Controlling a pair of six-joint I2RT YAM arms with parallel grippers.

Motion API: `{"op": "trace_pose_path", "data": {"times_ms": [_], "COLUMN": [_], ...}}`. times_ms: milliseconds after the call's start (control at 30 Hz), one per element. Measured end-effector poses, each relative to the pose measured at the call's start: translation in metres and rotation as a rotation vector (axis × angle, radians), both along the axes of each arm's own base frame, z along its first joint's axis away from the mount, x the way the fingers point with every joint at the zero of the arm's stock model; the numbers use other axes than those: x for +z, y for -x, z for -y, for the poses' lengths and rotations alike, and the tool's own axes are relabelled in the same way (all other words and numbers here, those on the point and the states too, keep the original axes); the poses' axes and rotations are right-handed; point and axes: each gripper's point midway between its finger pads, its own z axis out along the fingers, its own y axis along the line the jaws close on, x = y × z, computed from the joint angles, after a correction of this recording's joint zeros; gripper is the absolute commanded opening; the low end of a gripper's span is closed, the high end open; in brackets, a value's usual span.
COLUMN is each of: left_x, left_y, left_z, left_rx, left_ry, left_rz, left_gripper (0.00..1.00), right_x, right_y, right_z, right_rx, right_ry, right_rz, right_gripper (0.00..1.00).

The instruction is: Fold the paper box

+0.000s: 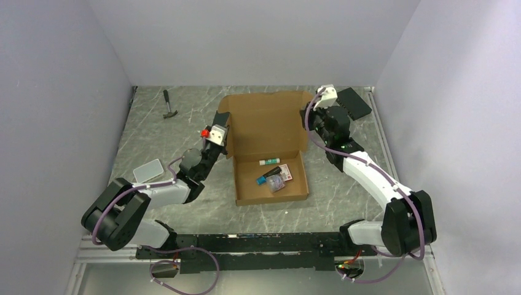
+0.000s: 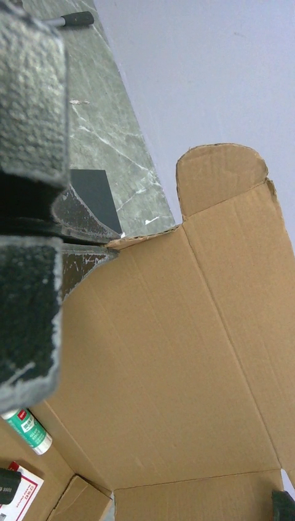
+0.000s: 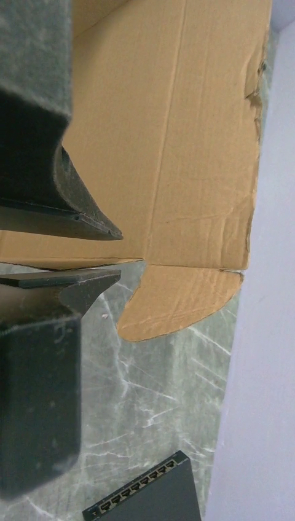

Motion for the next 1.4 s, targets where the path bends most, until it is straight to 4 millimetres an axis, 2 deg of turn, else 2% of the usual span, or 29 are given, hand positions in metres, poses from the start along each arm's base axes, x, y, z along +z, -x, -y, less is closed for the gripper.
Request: {"op": "trace_pose_path", "data": {"times_ms": [167, 300, 400, 433, 467, 500, 667, 767, 900, 1000, 1133, 1200, 1300, 1400], "left_x": [0.001, 0.001, 0.003, 0.003, 0.002, 0.002, -0.004, 0.005, 0.02, 0.026, 0.032, 0.031, 0.024, 0.009], "left_y": [0.001, 0.001, 0.002, 0.002, 0.002, 0.003, 0.008, 0.014, 0.024, 0.026, 0.02, 0.017, 0.012, 0.011], "left_z": [0.0, 0.0, 0.0, 0.0, 0.0, 0.0, -0.003, -0.004, -0.007, -0.011, -0.023, -0.03, -0.035, -0.027], "left_rx": [-0.001, -0.002, -0.004, -0.004, -0.004, -0.003, -0.004, -0.01, -0.013, -0.003, 0.029, 0.034, 0.033, -0.001], "left_ry": [-0.001, -0.002, -0.001, -0.001, -0.001, -0.002, -0.009, 0.016, 0.083, 0.13, 0.205, 0.239, 0.268, 0.267], "left_rz": [0.002, 0.002, 0.004, 0.004, 0.003, -0.002, -0.096, -0.148, -0.229, -0.312, -0.439, -0.496, -0.561, -0.637], "left_gripper": [0.0, 0.0, 0.03, 0.07, 0.21, 0.29, 0.63, 0.79, 0.9, 0.9, 0.74, 0.7, 0.68, 0.68], "right_x": [-0.014, -0.024, -0.025, -0.025, -0.024, -0.024, -0.021, -0.019, -0.019, -0.019, -0.018, -0.016, -0.014, -0.013], "right_y": [-0.003, -0.002, -0.001, -0.001, -0.001, 0.0, 0.009, 0.012, 0.012, 0.014, 0.018, 0.02, 0.02, 0.02], "right_z": [0.001, 0.004, 0.004, 0.004, 0.004, 0.004, 0.007, 0.01, 0.011, 0.011, 0.014, 0.016, 0.017, 0.018], "right_rx": [-0.004, -0.008, -0.003, -0.003, -0.002, 0.001, 0.002, -0.004, -0.007, -0.008, -0.016, -0.024, -0.029, -0.034], "right_ry": [0.047, 0.088, 0.099, 0.101, 0.101, 0.102, 0.091, 0.086, 0.077, 0.067, 0.057, 0.051, 0.046, 0.045], "right_rz": [-0.079, -0.121, -0.125, -0.124, -0.122, -0.117, -0.067, -0.035, 0.0, 0.028, 0.062, 0.081, 0.096, 0.107], "right_gripper": [0.2, 0.0, 0.0, 0.0, 0.0, 0.0, 0.0, 0.0, 0.0, 0.0, 0.0, 0.0, 0.0, 0.0]}}
